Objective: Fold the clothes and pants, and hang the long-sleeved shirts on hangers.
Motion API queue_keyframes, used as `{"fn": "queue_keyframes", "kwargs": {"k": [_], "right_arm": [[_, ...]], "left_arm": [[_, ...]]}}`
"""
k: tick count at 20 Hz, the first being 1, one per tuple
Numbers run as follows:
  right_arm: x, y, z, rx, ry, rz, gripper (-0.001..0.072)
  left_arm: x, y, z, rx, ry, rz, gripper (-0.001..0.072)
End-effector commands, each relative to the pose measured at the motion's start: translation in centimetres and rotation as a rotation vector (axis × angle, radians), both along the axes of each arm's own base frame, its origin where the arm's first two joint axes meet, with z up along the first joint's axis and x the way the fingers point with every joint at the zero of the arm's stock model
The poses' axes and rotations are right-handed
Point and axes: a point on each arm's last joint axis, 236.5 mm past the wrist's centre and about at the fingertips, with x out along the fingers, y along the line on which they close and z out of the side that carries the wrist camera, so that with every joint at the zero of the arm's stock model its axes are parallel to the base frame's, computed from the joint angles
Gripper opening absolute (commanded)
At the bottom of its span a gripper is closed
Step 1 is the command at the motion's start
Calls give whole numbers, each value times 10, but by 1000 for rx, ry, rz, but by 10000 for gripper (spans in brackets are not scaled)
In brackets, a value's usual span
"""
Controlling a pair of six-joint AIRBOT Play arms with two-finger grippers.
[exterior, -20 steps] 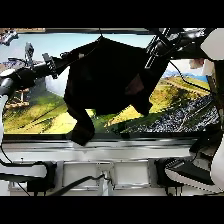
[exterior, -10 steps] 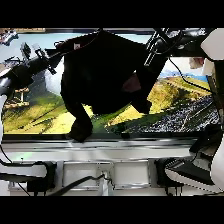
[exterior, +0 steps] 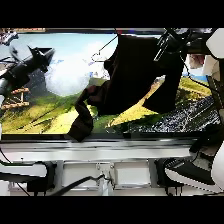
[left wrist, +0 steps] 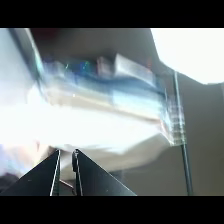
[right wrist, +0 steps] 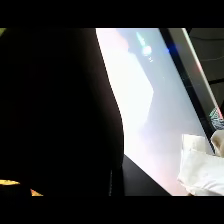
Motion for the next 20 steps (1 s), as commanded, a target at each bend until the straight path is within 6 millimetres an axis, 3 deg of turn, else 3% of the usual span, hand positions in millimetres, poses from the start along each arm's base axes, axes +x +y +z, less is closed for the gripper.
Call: {"fn": "queue_keyframes", "kwargs": {"k": [1,3,5,7,12,14,20], "right_arm": [[1,4,2,15,-11,9,29],[3,6,4,22,-20,13,29],[3,6,5,25,-22,14,29],[3,6,5,24,-22,14,29],[3,6,5,25,-21,14,29],[2,7,5,29,-19,13,29],[1,10,4,40,-12,21,29]], "left_arm": [[-9,-19,1,24,-24,-71,154],[-26,-50,-5,136,-99,-193,170],[-42,-81,-22,215,-91,-297,268],[-60,-119,-33,265,-89,-399,296],[-74,-188,-41,308,-100,-461,488],[-74,-202,-43,356,-135,-454,488],[-58,-221,-49,427,-139,-352,483]]}}
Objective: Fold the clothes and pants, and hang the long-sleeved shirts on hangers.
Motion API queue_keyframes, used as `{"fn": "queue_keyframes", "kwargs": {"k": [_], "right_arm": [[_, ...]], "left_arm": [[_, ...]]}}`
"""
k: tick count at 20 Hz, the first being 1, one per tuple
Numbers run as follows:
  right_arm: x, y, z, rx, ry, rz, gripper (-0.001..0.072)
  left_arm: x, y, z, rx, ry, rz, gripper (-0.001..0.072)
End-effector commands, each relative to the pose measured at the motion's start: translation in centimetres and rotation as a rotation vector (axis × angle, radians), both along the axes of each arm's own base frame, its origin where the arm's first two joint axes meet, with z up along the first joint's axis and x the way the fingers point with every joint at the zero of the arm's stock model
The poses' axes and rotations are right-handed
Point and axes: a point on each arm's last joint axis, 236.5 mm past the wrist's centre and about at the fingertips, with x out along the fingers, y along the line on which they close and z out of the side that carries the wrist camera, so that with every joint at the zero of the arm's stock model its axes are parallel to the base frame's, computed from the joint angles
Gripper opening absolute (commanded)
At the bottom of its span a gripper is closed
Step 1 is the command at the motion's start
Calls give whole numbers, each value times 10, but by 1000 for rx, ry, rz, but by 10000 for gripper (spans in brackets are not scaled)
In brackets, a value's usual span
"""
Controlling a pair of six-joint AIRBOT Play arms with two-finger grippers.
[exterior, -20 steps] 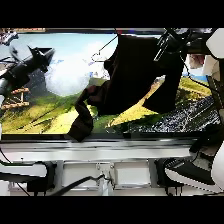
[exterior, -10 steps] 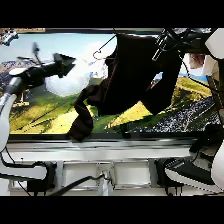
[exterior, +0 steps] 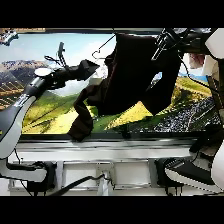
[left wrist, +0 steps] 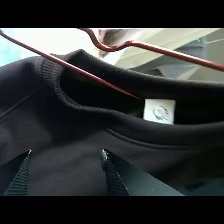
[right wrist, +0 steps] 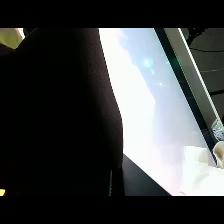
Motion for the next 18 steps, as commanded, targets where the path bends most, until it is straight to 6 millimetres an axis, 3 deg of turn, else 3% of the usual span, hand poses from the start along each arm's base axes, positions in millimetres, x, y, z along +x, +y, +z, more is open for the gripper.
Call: {"fn": "queue_keyframes", "kwargs": {"k": [1,9,13,14,16,17,18], "right_arm": [[-1,2,-1,7,5,4,29],[-2,3,-1,11,9,7,29],[-3,5,-1,16,13,11,29],[-3,5,-2,18,16,14,29],[-4,8,-2,26,22,20,29],[-5,8,-2,29,23,22,29],[-5,8,-2,29,24,23,30]], "left_arm": [[10,-12,-5,43,-27,60,483],[30,-42,-8,-45,26,80,480],[33,-46,-29,-30,56,85,404],[34,-46,-34,-31,66,86,352],[35,-47,-41,-34,81,90,341],[35,-48,-43,-31,84,91,262],[36,-47,-44,-29,85,93,97]]}}
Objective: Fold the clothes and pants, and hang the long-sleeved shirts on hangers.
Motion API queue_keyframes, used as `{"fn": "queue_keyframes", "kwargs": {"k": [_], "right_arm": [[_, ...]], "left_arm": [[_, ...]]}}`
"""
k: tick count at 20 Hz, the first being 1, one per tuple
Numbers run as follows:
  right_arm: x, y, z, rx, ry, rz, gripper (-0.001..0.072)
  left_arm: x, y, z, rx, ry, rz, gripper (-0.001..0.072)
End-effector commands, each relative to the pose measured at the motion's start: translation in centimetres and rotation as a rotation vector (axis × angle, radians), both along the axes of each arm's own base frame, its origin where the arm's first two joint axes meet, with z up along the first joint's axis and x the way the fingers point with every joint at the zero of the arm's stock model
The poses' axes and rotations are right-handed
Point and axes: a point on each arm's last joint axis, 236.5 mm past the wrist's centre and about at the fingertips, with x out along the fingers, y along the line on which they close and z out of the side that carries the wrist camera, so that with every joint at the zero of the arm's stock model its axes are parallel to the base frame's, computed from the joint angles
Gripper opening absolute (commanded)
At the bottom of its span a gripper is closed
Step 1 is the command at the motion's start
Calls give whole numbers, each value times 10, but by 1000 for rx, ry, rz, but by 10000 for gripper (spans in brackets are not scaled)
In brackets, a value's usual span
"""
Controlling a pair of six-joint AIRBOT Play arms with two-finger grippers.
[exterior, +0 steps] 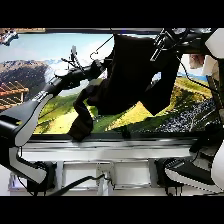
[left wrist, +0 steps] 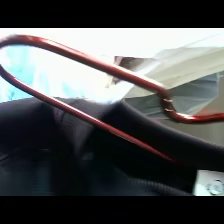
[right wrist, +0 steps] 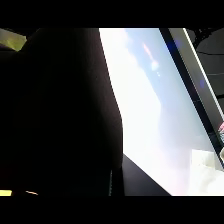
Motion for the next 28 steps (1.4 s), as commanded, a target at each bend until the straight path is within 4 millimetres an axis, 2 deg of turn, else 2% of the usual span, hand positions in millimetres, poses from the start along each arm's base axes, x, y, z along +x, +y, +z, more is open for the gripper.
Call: {"fn": "queue_keyframes", "kwargs": {"k": [1,3,5,10,12,14,17,19,20,25,27,28], "right_arm": [[-2,2,-1,7,10,7,30],[-3,1,-3,2,21,6,30],[-6,0,-6,-5,37,5,30],[-10,-1,-10,-13,59,5,30],[-9,-2,-11,-15,59,4,30],[-8,-7,-11,-34,57,-9,29],[-9,-14,-14,-61,65,-26,29],[-7,-13,-19,-65,76,-24,29],[-6,-12,-25,-70,89,-24,29],[19,-3,-41,-72,85,-24,29],[30,0,-34,-38,41,-47,30],[35,-1,-29,-16,16,-67,30]], "left_arm": [[4,2,-7,1,12,13,17],[10,13,-7,0,12,33,18],[20,33,-6,-2,11,60,17],[43,108,-18,78,-5,111,16],[47,127,-17,69,-2,124,16],[47,139,-15,56,3,122,16],[44,146,-6,38,-3,106,16],[41,144,14,25,-41,97,16],[36,139,33,5,-77,79,16],[-11,118,149,-38,-291,-11,16],[-35,116,195,-16,-410,-28,16],[-46,115,209,12,-452,-39,16]]}}
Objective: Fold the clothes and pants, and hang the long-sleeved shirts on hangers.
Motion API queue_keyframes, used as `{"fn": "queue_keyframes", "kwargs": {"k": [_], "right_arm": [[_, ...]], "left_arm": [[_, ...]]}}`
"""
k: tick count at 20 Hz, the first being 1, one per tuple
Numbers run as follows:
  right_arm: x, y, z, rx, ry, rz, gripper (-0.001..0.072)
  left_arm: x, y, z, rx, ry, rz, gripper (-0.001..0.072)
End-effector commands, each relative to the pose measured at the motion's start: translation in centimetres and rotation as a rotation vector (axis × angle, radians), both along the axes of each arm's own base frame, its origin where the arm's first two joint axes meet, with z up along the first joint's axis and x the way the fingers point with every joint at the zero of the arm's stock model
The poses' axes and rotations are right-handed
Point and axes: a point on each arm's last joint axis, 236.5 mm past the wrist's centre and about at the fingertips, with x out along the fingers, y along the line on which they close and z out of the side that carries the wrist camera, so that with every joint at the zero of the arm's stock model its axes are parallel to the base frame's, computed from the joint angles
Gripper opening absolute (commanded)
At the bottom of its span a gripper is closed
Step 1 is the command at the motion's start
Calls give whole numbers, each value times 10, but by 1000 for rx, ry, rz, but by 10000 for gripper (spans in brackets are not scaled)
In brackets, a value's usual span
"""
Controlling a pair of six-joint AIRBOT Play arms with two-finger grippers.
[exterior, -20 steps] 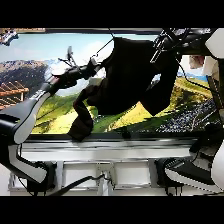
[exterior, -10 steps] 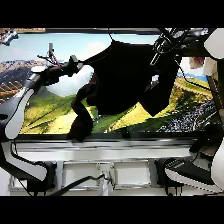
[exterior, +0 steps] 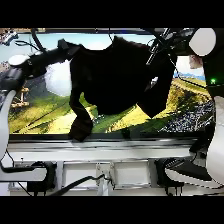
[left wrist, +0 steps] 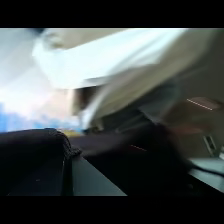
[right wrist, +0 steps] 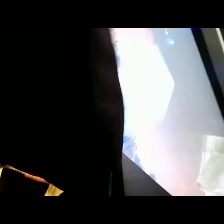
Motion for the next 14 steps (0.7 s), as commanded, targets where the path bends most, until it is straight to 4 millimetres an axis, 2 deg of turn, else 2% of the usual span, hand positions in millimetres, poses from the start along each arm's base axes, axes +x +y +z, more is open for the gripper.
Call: {"fn": "queue_keyframes", "kwargs": {"k": [1,5,7,11,14], "right_arm": [[19,2,14,67,-78,-59,30],[24,1,39,183,-133,-151,30],[23,0,55,257,-163,-191,30],[14,-10,81,295,-228,-224,30],[5,-27,100,328,-272,-293,30]], "left_arm": [[-47,-9,61,79,-172,-55,17],[-83,-25,59,200,-222,-161,28],[-97,-37,56,195,-212,-232,180],[-118,-52,47,194,-161,-319,164],[-120,-50,17,303,-82,-322,166]]}}
